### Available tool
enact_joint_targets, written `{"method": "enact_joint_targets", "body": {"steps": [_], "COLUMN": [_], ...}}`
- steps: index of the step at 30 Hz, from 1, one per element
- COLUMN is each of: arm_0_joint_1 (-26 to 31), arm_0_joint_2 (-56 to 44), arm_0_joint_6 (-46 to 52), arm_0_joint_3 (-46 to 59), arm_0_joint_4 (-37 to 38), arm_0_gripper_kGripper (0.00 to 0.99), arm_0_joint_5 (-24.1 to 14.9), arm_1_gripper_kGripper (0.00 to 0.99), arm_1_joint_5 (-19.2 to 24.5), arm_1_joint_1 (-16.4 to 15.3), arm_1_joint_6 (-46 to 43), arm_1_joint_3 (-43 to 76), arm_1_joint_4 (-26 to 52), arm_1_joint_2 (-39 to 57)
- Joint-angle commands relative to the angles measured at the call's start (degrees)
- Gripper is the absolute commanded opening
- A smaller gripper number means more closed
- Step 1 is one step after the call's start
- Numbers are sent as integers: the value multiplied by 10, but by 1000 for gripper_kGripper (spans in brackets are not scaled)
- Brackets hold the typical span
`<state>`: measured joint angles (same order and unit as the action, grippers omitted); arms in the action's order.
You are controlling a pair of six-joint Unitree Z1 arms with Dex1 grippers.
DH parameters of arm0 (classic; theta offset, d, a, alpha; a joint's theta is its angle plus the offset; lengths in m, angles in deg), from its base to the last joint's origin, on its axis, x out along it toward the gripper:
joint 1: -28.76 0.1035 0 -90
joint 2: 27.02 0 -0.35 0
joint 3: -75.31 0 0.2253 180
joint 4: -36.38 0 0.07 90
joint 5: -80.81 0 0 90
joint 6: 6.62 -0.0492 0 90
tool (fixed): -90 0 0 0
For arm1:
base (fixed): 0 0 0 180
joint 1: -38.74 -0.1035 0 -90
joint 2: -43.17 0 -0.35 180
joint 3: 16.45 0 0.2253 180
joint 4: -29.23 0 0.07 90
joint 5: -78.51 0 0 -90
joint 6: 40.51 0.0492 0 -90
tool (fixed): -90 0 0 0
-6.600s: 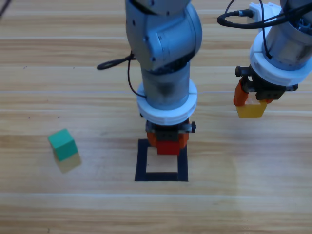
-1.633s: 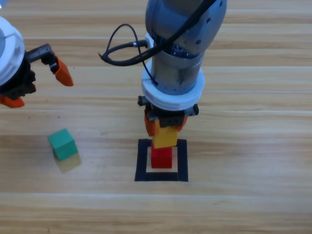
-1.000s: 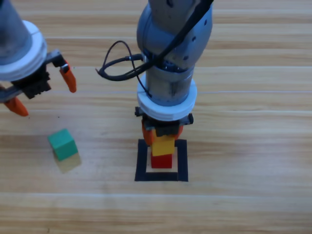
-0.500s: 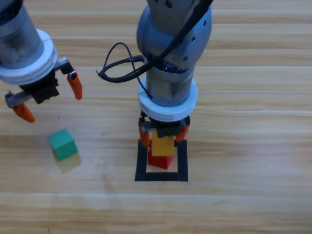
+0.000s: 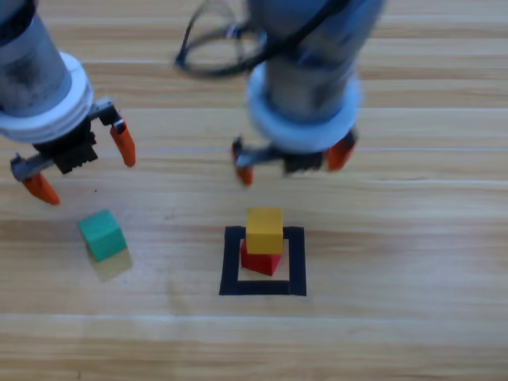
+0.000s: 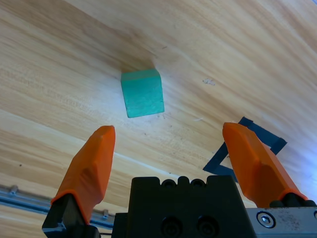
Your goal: Stack the blocks in the rectangular block: red at the bottom, yellow in the middle, green on top
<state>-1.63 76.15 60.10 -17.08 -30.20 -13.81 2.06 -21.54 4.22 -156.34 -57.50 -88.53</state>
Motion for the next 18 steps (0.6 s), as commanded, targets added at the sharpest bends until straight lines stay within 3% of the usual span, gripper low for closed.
{"method": "enact_joint_targets", "body": {"steps": [1, 4, 6, 8, 11, 18], "arm_0_joint_1": [25, 30, 31, 31, 31, 31], "arm_0_joint_2": [18, 27, 38, 56, 77, 128], "arm_0_joint_6": [8, 13, 13, 13, 10, -3], "arm_0_joint_3": [74, 96, 102, 107, 116, 112], "arm_0_joint_4": [69, 94, 102, 113, 134, 158], "arm_0_gripper_kGripper": [936, 936, 936, 936, 937, 936], "arm_0_joint_5": [28, 35, 37, 38, 38, 42], "arm_1_gripper_kGripper": [990, 990, 990, 990, 990, 990], "arm_1_joint_5": [35, -19, -55, -64, -70, -95], "arm_1_joint_1": [-47, -22, 9, 32, 46, 56], "arm_1_joint_6": [-42, -106, -135, -163, -169, -189], "arm_1_joint_3": [268, 558, 693, 775, 822, 852], "arm_1_joint_4": [142, 396, 489, 491, 489, 518], "arm_1_joint_2": [325, 516, 620, 697, 724, 680]}}
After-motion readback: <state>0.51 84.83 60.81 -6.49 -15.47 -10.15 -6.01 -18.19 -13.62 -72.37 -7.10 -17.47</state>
